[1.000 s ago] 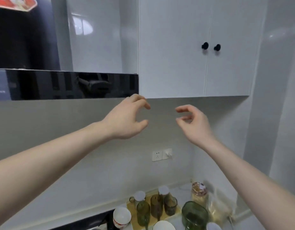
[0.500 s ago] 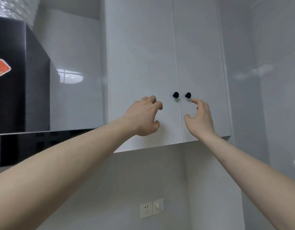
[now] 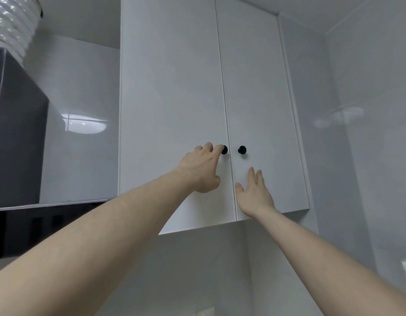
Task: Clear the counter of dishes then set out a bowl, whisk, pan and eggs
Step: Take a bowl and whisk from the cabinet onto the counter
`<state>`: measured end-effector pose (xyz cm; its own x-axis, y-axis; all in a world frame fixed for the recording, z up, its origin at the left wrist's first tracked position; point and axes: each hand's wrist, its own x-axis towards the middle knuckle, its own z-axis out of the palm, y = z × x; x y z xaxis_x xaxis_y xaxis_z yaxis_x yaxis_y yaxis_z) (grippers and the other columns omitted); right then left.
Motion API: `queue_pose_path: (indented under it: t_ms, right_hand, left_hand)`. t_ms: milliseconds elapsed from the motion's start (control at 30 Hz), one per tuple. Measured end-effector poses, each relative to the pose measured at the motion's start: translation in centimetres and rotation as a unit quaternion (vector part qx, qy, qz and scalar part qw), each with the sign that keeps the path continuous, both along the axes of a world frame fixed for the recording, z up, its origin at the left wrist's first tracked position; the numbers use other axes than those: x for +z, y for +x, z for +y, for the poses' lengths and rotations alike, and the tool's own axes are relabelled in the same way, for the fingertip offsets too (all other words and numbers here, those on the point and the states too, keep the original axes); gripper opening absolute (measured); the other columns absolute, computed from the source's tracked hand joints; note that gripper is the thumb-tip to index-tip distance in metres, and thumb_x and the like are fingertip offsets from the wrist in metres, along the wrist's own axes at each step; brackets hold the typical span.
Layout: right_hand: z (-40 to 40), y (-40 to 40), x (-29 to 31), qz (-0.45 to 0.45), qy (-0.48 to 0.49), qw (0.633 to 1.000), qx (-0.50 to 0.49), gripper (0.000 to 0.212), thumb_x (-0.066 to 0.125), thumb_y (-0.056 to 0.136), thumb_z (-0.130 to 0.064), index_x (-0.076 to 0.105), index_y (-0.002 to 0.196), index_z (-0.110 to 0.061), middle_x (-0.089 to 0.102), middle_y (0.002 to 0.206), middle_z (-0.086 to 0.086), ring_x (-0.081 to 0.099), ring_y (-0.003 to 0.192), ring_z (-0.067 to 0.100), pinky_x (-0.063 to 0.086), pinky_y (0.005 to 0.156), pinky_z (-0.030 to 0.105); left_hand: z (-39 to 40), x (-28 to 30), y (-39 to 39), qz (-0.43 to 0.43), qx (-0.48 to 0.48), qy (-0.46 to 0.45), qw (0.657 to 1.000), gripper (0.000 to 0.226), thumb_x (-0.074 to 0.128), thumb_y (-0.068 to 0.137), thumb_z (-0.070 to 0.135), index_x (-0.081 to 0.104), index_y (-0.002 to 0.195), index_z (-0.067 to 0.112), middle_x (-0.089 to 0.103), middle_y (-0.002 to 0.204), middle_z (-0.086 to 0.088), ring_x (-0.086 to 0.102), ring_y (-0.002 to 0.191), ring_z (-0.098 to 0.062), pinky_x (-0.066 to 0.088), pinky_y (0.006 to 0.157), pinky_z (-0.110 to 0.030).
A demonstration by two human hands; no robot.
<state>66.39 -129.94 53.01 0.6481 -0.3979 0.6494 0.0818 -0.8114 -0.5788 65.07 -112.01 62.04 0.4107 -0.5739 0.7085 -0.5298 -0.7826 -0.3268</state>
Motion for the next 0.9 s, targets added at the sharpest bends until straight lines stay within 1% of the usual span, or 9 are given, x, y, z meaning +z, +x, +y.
queue_pose_path:
  t_ms: [133,200,300,400,500,600,700,800,900]
  right_hand:
    - [-1.6,0.2,-0.3,0.020,-0.010,1.000,0.012,0.069,0.029,0.107,-0.044,-0.007,0.163,-0.026,-0.016,0.170,-0.002,0.010,0.158,0.025,0.021,0.123,0.042]
    - [-2.3,0.2,-0.3,0.032,-0.008,0.999,0.017,0.069,0.030,0.107,-0.043,-0.007,0.163,-0.027,-0.017,0.170,-0.002,0.011,0.157,0.025,0.020,0.123,0.042]
    - [-2.8,0.2,-0.2,0.038,-0.008,0.999,0.018,0.069,0.031,0.107,-0.041,-0.006,0.163,-0.027,-0.016,0.170,-0.002,0.011,0.158,0.025,0.018,0.124,0.041]
    - [-2.9,-0.3,0.2,0.045,0.004,0.999,0.022,0.067,0.031,0.108,-0.038,-0.002,0.164,-0.026,-0.012,0.171,-0.001,0.014,0.157,0.025,0.018,0.123,0.039]
    - [-3.3,-1.4,0.9,0.053,0.024,0.998,0.026,0.062,0.031,0.108,-0.035,0.007,0.164,-0.020,0.002,0.172,0.002,0.016,0.156,0.027,0.018,0.123,0.041]
    - [-3.1,-2.7,2.1,0.055,0.046,0.997,0.023,0.063,0.032,0.108,-0.032,0.008,0.163,-0.016,0.013,0.169,0.007,0.028,0.151,0.034,0.027,0.120,0.044]
    - [-1.9,-4.5,3.4,0.021,0.042,0.999,0.010,0.062,0.036,0.106,-0.027,0.012,0.162,-0.016,0.019,0.166,0.010,0.039,0.143,0.038,0.036,0.113,0.045]
    - [-1.1,-6.4,4.2,-0.011,0.024,1.000,-0.010,0.060,0.038,0.103,-0.021,0.018,0.159,-0.017,0.025,0.161,0.010,0.045,0.136,0.037,0.043,0.103,0.044]
    - [-0.7,-8.1,4.7,-0.035,0.010,0.999,-0.010,0.060,0.041,0.100,-0.016,0.023,0.157,-0.018,0.028,0.158,0.009,0.048,0.132,0.035,0.046,0.101,0.043]
  left_hand:
    - [-2.5,0.1,0.6,0.002,0.008,0.000,1.000,0.081,0.061,0.085,0.032,0.019,0.154,0.021,0.039,0.135,-0.007,0.048,0.118,-0.031,0.042,0.079,-0.036]
    - [-3.2,0.2,0.8,0.001,0.020,-0.010,1.000,0.081,0.061,0.085,0.032,0.020,0.153,0.019,0.039,0.133,-0.008,0.050,0.114,-0.032,0.041,0.077,-0.036]
    - [-4.0,0.5,1.0,0.008,0.022,-0.039,0.999,0.064,0.061,0.083,0.026,0.033,0.139,0.017,0.040,0.126,-0.007,0.054,0.101,-0.031,0.040,0.072,-0.037]
    - [-4.7,0.8,0.7,0.040,0.012,-0.074,0.996,0.053,0.060,0.081,0.021,0.039,0.129,0.016,0.041,0.123,-0.005,0.053,0.089,-0.029,0.041,0.069,-0.037]
    - [-5.3,1.1,0.0,0.069,0.011,-0.126,0.990,0.044,0.058,0.082,0.018,0.044,0.123,0.016,0.046,0.121,-0.004,0.053,0.088,-0.028,0.042,0.070,-0.036]
    - [-5.8,1.2,-0.4,0.062,0.022,-0.152,0.986,0.033,0.059,0.086,0.021,0.045,0.116,0.016,0.051,0.116,-0.004,0.051,0.087,-0.027,0.040,0.070,-0.035]
    - [-6.1,1.2,-1.1,0.038,0.019,-0.162,0.986,0.025,0.058,0.089,0.026,0.040,0.104,0.018,0.052,0.113,-0.005,0.050,0.083,-0.026,0.039,0.068,-0.035]
    - [-6.2,1.2,-3.3,0.016,-0.004,-0.170,0.985,0.023,0.056,0.091,0.026,0.037,0.099,0.018,0.053,0.109,-0.005,0.049,0.081,-0.028,0.038,0.067,-0.036]
    - [-5.7,0.8,-5.8,0.003,-0.042,-0.182,0.982,0.018,0.053,0.093,0.027,0.039,0.099,0.017,0.053,0.104,-0.006,0.049,0.079,-0.029,0.038,0.068,-0.037]
